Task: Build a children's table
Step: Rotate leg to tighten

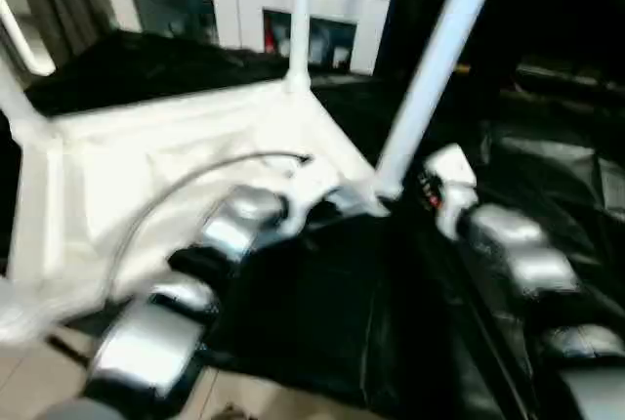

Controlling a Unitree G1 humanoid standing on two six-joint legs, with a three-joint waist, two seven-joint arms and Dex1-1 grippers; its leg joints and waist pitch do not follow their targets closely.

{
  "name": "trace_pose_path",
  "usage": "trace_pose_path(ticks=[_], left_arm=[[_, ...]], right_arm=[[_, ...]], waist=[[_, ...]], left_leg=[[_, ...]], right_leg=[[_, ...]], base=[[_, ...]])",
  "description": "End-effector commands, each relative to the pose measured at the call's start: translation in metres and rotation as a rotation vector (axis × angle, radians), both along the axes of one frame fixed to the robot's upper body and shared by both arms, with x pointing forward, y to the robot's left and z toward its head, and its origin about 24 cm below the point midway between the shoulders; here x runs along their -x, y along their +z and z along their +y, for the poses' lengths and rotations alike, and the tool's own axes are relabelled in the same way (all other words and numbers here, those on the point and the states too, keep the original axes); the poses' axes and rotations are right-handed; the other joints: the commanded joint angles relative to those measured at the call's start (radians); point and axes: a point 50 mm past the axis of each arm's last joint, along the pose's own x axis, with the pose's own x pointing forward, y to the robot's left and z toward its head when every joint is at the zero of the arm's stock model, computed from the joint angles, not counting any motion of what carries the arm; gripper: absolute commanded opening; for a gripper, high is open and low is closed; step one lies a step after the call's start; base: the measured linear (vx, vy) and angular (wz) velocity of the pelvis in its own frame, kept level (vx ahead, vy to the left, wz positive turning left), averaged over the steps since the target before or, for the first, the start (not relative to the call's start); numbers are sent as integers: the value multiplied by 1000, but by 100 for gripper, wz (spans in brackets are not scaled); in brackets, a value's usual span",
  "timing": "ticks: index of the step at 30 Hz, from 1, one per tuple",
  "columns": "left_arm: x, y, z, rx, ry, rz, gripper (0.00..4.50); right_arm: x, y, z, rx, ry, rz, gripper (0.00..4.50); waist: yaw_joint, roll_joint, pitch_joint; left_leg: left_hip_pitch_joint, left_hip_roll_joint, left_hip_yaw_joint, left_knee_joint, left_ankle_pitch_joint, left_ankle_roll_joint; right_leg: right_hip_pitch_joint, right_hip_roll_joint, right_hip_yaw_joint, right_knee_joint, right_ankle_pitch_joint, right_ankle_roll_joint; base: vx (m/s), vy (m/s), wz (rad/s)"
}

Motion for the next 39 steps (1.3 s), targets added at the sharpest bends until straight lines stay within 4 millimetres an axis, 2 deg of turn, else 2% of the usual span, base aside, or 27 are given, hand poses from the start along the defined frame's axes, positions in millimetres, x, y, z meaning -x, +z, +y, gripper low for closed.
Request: trace_pose_path(ticks=[1, 2, 3, 5, 6, 9, 11, 12, 15, 19, 22, 26, 28, 32, 37, 39], left_arm=[[16, -3, -9, 33, -186, 67, 0], [17, -3, -8, 33, -194, 72, 0], [20, -2, -6, 27, -217, 92, 0], [22, -1, -2, 15, -235, 100, 0], [22, -1, -1, 16, -235, 99, 0], [23, -2, 1, 19, -225, 96, 0], [24, -4, 2, 16, -223, 99, 0], [25, -4, 3, 16, -225, 101, 0], [26, -4, 4, 14, -226, 108, 0], [27, -3, 5, 12, -224, 112, 0], [27, -3, 4, 12, -221, 110, 0], [27, -3, 4, 13, -217, 111, 0], [28, -2, 4, 14, -218, 112, 0], [29, -3, 6, 9, -223, 128, 0], [30, -5, 7, 6, -222, 142, 0], [28, -7, 5, 9, -182, 138, 0]], right_arm=[[4, 5, 5, -8, 98, 18, 390], [5, 6, 5, -8, 103, 20, 390], [5, 7, 4, 0, 116, 17, 390], [3, 7, 6, 2, 119, 15, 390], [2, 7, 7, 4, 116, 13, 390], [4, 7, 11, -4, 139, 27, 390], [4, 6, 13, -2, 148, 29, 390], [4, 6, 13, -2, 152, 29, 390], [4, 5, 15, -5, 154, 38, 390], [4, 2, 15, 0, 144, 39, 356], [4, 2, 15, -1, 140, 37, 321], [4, 0, 16, -8, 141, 39, 302], [4, 0, 16, -8, 140, 40, 278], [4, -2, 17, -14, 130, 46, 271], [5, -6, 18, -28, 100, 58, 269], [0, -14, 17, -45, -21, 71, 269]], waist=[[14, -15, -70], [15, -13, -66], [16, -16, -64], [19, -13, -60], [20, -12, -57], [24, -13, -54], [25, -16, -57], [25, -16, -57], [27, -19, -61], [29, -18, -63], [27, -18, -62], [29, -18, -62], [28, -19, -62], [26, -18, -64], [20, -19, -64], [14, -15, -64]], left_leg=[[7, 68, -25, -50, -88, 139], [8, 67, -22, -50, -103, 132], [12, 70, -21, -52, -120, 123], [14, 73, -23, -57, -169, 90], [19, 74, -25, -62, -210, 57], [21, 74, -28, -65, -246, 31], [18, 73, -30, -67, -231, 20], [18, 73, -30, -67, -231, 20], [15, 69, -27, -61, -179, 37], [13, 67, -26, -57, -141, 56], [15, 68, -26, -58, -155, 51], [15, 68, -26, -58, -160, 46], [15, 67, -26, -57, -155, 48], [14, 67, -26, -56, -141, 54], [14, 66, -27, -57, -155, 48], [15, 68, -27, -57, -160, 41]], right_leg=[[59, -84, 57, -45, 0, -275], [53, -80, 57, -49, -30, -275], [49, -80, 58, -52, -57, -274], [45, -84, 59, -59, -152, -259], [41, -85, 61, -66, -212, -244], [39, -88, 63, -73, -270, -219], [43, -88, 64, -69, -254, -203], [43, -88, 64, -69, -254, -203], [46, -86, 64, -60, -169, -218], [48, -83, 62, -53, -123, -230], [48, -83, 62, -55, -139, -232], [49, -85, 63, -56, -153, -226], [49, -84, 63, -55, -145, -227], [49, -82, 62, -52, -117, -235], [50, -83, 61, -53, -127, -237], [48, -85, 63, -54, -132, -240]], base=[[0, 0, 0], [0, 0, 0], [0, 0, 0], [0, 0, 0], [0, 0, 0], [0, 0, 0], [0, 0, 0], [0, 0, 0], [0, 0, 0], [0, 0, 0], [0, 0, 0], [0, 0, 0], [0, 0, 0], [0, 0, 0], [0, 0, 0], [0, 0, 0]])
